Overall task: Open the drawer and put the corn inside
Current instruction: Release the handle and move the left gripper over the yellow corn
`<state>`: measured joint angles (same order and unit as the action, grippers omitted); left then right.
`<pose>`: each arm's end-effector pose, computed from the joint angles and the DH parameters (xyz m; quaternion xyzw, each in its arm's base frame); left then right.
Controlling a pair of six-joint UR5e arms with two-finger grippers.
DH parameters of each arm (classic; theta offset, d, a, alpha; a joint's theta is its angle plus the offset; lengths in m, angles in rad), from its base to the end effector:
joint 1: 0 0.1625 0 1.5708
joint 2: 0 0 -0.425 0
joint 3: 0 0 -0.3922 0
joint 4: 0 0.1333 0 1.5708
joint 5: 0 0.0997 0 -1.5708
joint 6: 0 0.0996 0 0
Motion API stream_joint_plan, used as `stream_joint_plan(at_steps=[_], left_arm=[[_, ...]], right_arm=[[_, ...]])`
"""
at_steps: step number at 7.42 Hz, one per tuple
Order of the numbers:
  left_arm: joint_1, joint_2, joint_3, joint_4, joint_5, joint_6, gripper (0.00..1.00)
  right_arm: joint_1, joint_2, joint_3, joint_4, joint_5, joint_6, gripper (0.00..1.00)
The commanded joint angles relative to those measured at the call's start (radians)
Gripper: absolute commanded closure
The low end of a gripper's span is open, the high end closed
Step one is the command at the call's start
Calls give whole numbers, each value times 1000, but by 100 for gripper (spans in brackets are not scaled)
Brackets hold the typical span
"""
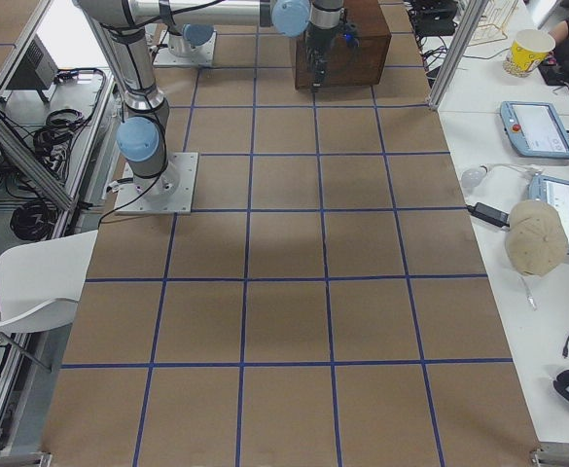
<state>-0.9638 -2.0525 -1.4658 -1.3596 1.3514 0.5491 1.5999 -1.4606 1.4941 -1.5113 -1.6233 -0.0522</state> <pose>0.2400 -0.6173 0.2826 0.0377 -0.9899 -0.0092 0.1363 0.1434 -0.5248 0.4635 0.0418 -0.9977 -0.0468 0.0257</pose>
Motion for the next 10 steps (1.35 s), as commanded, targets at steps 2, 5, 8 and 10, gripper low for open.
stream_joint_plan(at_steps=[2,5,8,10], left_arm=[[-1,23,9,-9,0,0,0],[0,54,47,-39,124,187,0],[34,40,33,-27,275,539,0],[37,23,30,6,296,737,0]], right_arm=[[0,0,0,0,0,0,0],[0,0,0,0,0,0,0],[0,-1,0,0,0,0,0],[2,0,0,0,0,0,0]])
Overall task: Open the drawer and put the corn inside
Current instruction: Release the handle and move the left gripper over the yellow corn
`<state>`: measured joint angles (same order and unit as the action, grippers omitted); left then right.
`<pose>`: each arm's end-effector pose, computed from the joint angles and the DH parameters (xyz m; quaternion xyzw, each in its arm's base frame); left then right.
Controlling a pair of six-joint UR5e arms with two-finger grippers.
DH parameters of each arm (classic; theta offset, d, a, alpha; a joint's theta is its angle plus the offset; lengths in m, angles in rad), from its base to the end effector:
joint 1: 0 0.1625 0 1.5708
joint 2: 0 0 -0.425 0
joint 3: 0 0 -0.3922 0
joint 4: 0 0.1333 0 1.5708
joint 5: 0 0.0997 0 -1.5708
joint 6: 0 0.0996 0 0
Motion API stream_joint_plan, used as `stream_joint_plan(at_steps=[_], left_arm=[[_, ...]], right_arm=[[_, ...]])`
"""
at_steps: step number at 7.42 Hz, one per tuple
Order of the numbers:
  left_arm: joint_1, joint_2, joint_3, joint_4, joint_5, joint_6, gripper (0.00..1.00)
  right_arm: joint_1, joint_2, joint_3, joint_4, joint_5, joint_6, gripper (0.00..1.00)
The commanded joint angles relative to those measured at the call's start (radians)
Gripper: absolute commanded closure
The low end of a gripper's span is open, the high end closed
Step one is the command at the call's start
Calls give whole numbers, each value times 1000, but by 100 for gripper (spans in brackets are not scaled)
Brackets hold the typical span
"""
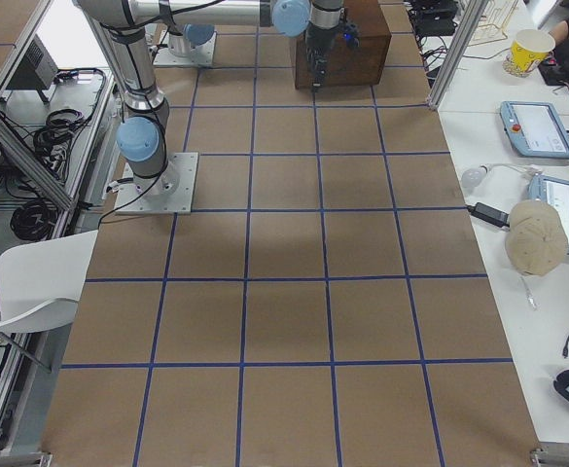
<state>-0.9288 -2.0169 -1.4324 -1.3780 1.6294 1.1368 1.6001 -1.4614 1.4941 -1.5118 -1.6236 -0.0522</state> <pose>0.2840 -0.5927 0.3169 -0.2460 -0.9671 -0.0589 0.0262 0.1435 -0.5246 0.4640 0.0419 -0.9977 -0.0461 0.0258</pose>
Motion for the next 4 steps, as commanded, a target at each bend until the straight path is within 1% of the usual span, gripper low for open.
stream_joint_plan(at_steps=[1,2,3,4], left_arm=[[4,-29,-8,119,23,279,0],[5,-54,-19,176,35,435,0],[5,-81,-23,259,36,522,0],[5,-103,-23,273,35,608,0]], right_arm=[[1,0,0,1,1,0,0],[0,0,0,1,1,0,0],[1,0,0,1,1,0,0],[0,0,0,1,1,0,0]])
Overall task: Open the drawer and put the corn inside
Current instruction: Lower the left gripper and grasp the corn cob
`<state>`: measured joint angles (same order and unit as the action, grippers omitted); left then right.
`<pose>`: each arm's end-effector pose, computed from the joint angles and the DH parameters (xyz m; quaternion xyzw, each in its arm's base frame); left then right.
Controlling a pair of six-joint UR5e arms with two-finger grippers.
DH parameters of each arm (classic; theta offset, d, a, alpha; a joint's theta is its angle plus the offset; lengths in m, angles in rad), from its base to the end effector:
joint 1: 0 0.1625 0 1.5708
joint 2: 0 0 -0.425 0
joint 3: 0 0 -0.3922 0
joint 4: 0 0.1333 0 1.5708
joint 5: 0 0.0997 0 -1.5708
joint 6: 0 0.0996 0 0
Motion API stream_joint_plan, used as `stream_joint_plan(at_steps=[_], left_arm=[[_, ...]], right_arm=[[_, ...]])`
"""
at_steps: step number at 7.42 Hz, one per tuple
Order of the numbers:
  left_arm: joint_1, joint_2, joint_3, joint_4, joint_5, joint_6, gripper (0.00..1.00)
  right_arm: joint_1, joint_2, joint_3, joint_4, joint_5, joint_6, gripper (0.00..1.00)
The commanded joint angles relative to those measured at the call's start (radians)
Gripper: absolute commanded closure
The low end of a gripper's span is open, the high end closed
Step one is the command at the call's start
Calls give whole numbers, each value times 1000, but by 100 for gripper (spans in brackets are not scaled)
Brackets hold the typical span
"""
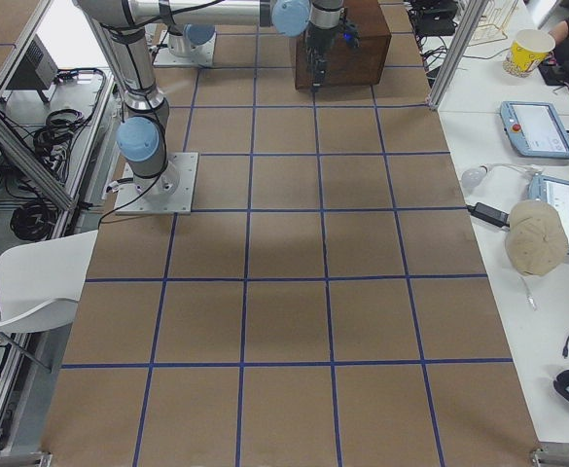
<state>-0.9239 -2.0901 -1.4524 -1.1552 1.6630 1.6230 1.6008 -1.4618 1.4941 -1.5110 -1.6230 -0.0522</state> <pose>0.3067 -0.6120 0.2807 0.4681 0.8824 0.0387 0.0261 0.1439 -0.5243 0.4641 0.0422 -0.9977 -0.0463 0.0256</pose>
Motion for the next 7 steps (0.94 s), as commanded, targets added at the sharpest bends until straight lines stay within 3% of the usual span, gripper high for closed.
stream_joint_plan(at_steps=[1,5,7], left_arm=[[2,-42,-11,42,-3,223,0],[53,-76,-81,134,-22,484,0],[56,-94,-74,175,-118,599,0]], right_arm=[[-1,1,0,0,0,0,0],[-1,1,0,0,0,0,0],[-1,1,0,0,0,0,0]])
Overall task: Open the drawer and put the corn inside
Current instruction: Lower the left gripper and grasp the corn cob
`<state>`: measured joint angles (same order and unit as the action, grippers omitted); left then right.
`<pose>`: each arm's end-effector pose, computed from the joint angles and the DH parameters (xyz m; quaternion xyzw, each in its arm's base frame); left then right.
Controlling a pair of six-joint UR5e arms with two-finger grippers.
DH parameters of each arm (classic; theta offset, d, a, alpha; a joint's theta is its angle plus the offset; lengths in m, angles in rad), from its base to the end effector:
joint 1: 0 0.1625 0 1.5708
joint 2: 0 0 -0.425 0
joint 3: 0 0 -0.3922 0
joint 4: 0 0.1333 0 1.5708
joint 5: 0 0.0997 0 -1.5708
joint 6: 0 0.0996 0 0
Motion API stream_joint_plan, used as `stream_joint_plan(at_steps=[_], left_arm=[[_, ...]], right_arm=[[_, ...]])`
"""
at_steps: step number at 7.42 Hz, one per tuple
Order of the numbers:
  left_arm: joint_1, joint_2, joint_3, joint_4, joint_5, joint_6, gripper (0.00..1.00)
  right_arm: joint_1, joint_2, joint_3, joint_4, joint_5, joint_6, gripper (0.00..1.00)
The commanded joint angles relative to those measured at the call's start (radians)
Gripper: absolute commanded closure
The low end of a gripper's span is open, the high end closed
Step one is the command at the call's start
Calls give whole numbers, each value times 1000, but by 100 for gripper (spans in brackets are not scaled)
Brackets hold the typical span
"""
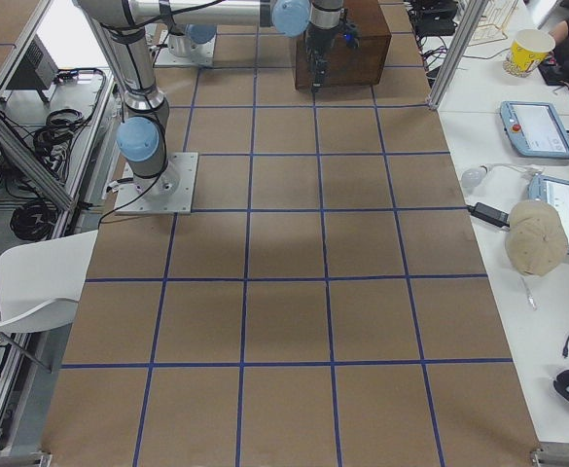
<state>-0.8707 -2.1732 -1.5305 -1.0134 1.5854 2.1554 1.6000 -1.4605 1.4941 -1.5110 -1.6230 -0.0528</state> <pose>0.3321 -0.5988 0.2036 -0.6651 -0.7467 -0.0076 0.0013 0.1435 -0.5248 0.4634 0.0421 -0.9977 -0.0470 0.0255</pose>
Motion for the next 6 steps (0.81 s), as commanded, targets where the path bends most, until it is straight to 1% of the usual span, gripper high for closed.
stream_joint_plan(at_steps=[1,5,6], left_arm=[[1,-17,3,53,-41,69,0],[4,-46,-8,91,-36,63,0],[4,-54,-10,125,-33,60,31]], right_arm=[[0,-1,0,0,0,1,0],[0,-1,0,0,0,1,0],[0,0,0,0,0,1,0]])
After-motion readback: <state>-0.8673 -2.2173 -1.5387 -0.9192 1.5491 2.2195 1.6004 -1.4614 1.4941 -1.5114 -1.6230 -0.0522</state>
